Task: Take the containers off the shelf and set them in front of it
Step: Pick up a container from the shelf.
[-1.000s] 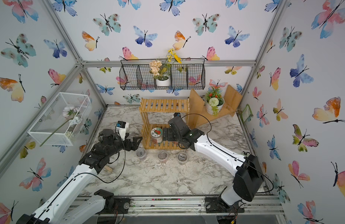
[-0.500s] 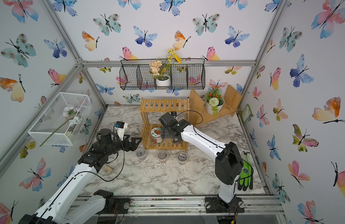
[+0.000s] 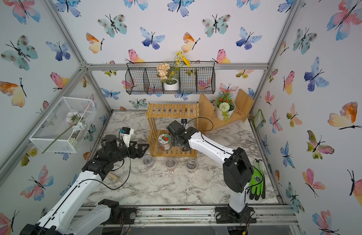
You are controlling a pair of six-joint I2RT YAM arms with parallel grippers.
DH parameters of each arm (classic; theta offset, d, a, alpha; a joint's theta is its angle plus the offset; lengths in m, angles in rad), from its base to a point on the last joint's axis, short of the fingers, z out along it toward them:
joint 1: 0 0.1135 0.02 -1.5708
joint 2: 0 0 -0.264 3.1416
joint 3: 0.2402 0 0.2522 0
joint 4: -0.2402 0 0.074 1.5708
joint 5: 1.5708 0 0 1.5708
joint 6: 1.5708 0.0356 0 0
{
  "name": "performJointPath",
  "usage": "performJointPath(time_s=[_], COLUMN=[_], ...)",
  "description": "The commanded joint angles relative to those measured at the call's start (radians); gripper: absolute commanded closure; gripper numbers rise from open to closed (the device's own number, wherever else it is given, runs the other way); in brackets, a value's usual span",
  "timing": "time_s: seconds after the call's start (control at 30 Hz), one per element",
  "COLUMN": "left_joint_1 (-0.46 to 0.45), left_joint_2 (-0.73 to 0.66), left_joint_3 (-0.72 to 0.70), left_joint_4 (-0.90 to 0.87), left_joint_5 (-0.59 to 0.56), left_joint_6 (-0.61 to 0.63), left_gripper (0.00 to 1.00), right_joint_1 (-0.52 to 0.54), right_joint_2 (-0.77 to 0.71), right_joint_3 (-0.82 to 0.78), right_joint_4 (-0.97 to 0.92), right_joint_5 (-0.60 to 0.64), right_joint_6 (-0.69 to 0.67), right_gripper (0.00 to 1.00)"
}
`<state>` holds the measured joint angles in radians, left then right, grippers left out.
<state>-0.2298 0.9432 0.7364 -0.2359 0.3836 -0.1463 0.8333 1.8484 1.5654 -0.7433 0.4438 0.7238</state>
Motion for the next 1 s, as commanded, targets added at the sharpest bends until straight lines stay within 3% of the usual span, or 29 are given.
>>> performJointPath(time_s=[0.0,0.43,0.97], left_joint_1=[0.004,0.003,0.004], left_joint_2=[0.005,0.007,0.000], left_joint_3=[-0.005,-0.021,-0.020], left_joint_4=[0.005,0.014,0.004], left_joint_5=[0.027,0.024,0.019], left_joint_6=[0.012,0.008,0.010], left_gripper=[0.01,0.01,0.01], right_joint_1=[0.006,0.006,-0.029], right_joint_2=[0.033,0.092,0.112], right_joint_3=[-0.008,-0.014,-0.068], right_joint_4=[0.019,0.038,0.145], right_joint_5=[0.062,0.122,0.065], right_joint_6=[0.018,0.073,0.062], right_gripper=[0.02,0.02,0.02])
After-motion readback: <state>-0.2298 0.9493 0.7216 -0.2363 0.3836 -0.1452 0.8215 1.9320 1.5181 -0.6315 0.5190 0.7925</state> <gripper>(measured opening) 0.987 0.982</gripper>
